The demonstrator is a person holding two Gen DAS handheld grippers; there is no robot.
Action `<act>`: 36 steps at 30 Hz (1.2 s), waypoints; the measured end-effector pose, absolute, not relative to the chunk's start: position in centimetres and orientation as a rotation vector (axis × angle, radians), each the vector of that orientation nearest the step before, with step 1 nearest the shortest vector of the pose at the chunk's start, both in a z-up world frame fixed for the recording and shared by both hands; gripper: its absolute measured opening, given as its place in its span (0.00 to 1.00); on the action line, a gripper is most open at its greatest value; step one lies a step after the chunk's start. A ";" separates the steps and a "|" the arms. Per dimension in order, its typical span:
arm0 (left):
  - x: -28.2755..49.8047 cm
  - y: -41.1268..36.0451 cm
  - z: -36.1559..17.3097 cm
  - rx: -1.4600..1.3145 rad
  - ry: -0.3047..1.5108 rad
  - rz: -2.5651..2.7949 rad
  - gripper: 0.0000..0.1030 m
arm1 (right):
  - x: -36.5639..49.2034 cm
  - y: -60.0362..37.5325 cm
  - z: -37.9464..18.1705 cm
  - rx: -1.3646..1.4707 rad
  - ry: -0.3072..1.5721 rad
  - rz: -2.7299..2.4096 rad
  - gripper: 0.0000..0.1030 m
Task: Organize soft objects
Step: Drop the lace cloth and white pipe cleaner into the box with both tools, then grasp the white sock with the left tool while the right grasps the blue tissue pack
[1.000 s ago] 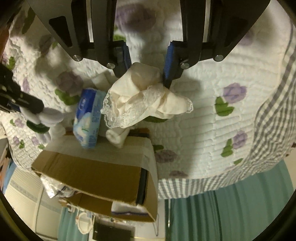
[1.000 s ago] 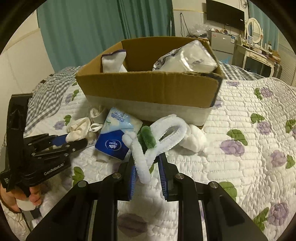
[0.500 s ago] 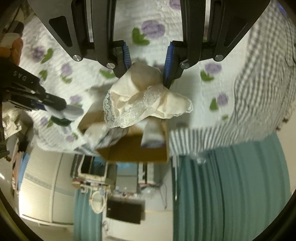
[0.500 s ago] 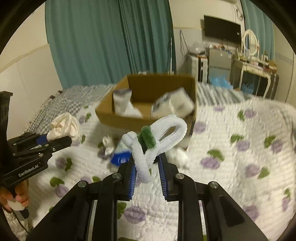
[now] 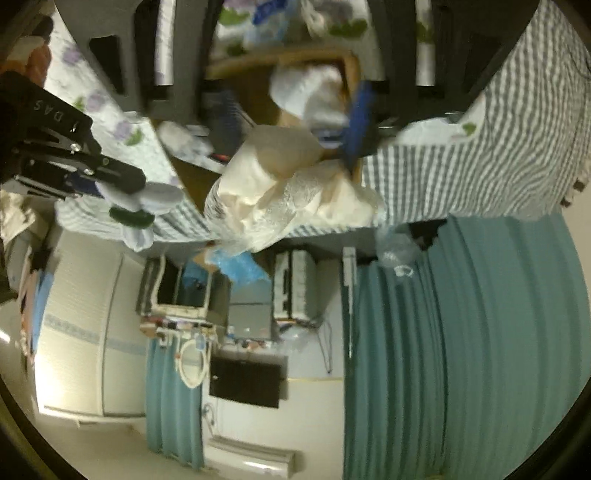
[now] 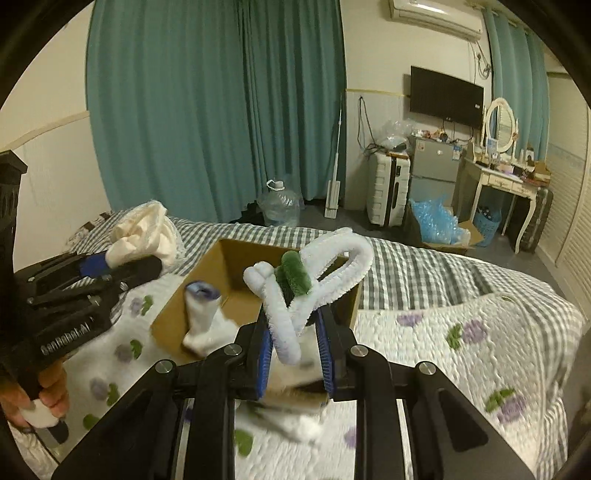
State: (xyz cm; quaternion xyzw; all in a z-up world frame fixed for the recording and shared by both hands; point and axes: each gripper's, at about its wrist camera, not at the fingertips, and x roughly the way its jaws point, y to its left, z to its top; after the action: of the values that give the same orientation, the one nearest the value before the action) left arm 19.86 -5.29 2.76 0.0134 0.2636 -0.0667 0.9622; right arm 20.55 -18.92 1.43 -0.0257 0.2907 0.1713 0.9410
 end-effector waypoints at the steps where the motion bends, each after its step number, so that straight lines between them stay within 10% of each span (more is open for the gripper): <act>1: 20.5 -5.5 2.4 0.037 0.535 -0.131 0.76 | 21.6 -19.0 1.1 -0.048 0.601 0.353 0.21; 9: 26.3 -5.7 -1.5 0.091 0.563 -0.138 0.81 | 28.7 -18.6 -2.4 -0.014 0.649 0.388 0.22; 11: 26.7 -5.4 -2.0 0.096 0.568 -0.133 0.81 | 29.4 -18.7 -2.8 -0.011 0.645 0.388 0.37; 13: 26.7 -5.5 -1.9 0.096 0.560 -0.134 0.81 | 29.5 -19.1 -2.8 0.004 0.630 0.374 0.85; 14: 26.5 -5.6 -1.7 0.103 0.554 -0.131 0.81 | 29.4 -19.6 -2.7 0.022 0.618 0.354 0.88; 36: 9.9 -2.8 5.9 0.112 0.424 -0.066 0.93 | 12.3 -21.4 4.9 -0.066 0.547 0.273 0.97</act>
State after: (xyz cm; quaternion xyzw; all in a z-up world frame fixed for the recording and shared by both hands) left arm 9.90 -2.77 5.94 0.0554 0.2103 -0.0326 0.9755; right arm 12.28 -21.41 4.94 -0.0326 0.2690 0.1345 0.9531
